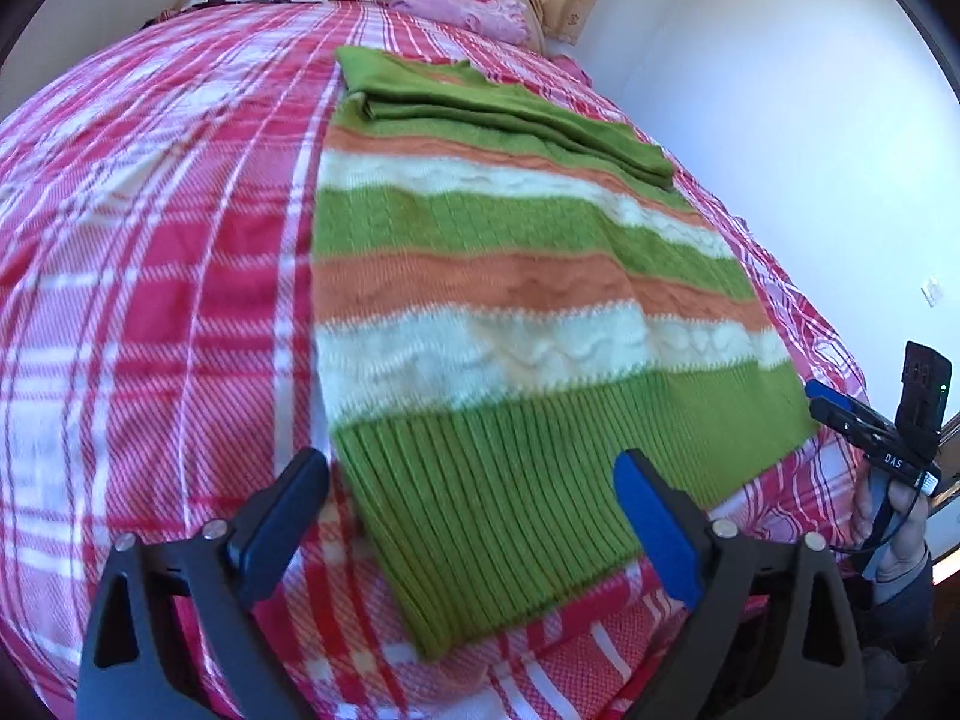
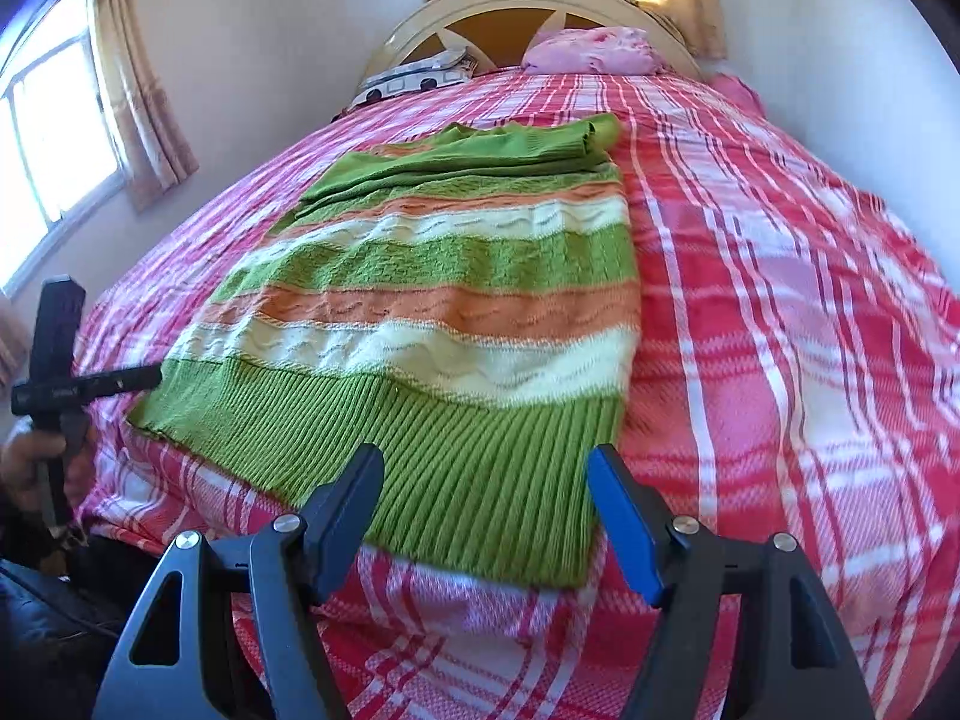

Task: Fold small clothes
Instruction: 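Move both grippers to the green ribbed hem and grasp it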

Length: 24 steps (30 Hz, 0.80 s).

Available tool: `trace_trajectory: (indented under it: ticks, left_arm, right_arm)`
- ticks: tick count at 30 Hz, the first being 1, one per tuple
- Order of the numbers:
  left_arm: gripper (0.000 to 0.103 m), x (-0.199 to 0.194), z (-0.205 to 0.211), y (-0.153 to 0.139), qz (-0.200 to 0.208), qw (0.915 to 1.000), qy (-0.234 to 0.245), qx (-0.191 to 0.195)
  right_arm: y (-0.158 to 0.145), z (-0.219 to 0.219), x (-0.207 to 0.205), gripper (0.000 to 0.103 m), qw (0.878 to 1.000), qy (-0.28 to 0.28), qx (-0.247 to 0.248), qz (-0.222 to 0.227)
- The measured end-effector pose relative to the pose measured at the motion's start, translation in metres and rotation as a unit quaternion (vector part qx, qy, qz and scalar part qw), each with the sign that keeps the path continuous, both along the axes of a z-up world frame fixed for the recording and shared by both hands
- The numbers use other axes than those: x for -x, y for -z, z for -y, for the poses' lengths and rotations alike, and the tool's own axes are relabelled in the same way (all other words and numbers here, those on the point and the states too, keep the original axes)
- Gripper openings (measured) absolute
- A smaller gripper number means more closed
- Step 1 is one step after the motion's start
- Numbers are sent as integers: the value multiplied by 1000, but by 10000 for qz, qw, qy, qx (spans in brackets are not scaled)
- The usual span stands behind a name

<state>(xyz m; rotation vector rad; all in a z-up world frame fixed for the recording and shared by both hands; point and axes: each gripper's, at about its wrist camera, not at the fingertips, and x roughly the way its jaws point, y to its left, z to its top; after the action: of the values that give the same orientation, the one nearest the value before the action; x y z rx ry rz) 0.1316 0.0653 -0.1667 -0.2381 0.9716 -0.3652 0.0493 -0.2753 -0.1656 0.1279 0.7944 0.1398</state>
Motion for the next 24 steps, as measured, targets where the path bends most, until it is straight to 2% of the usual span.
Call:
trace_trajectory:
  ticks: [3, 4, 6, 8, 11, 13, 14, 20, 23, 24]
  left_arm:
    - [96, 3, 4, -1, 45, 10000, 12, -72]
    - [92, 4, 5, -2, 51, 10000, 15, -70]
    - [91, 6, 9, -1, 40, 9999, 75, -95]
    - [88, 10, 11, -2, 76, 9998, 93, -182]
    - [76, 14, 12, 0, 116, 9992, 24, -377]
    - [61, 18, 9, -1, 132, 9986, -159, -478]
    - [59, 20, 5, -2, 107, 9986, -267, -454]
    - [60, 25, 6, 0, 121, 9980, -357, -514]
    - [64, 24, 6, 1, 129, 9987, -349, -343]
    - [64, 23, 7, 1, 126, 9989, -327, -305]
  right_arm:
    - [2, 3, 1, 71, 10000, 81, -44, 8]
    - [3, 4, 1, 71, 9999, 112, -73, -11]
    - [4, 4, 3, 71, 9999, 43, -143, -50]
    - [7, 1, 4, 69, 9999, 32, -37, -120]
    - [9, -1, 6, 62, 9999, 65, 90, -103]
    - [9, 2, 7, 57, 9999, 123, 67, -96]
    - [9, 4, 8, 55, 9998, 177, 55, -92]
    - [11, 5, 9, 54, 9994, 301, 172, 4]
    - [11, 0, 7, 53, 9998, 81, -183, 38]
    - [13, -3, 6, 47, 9997, 20, -252, 36]
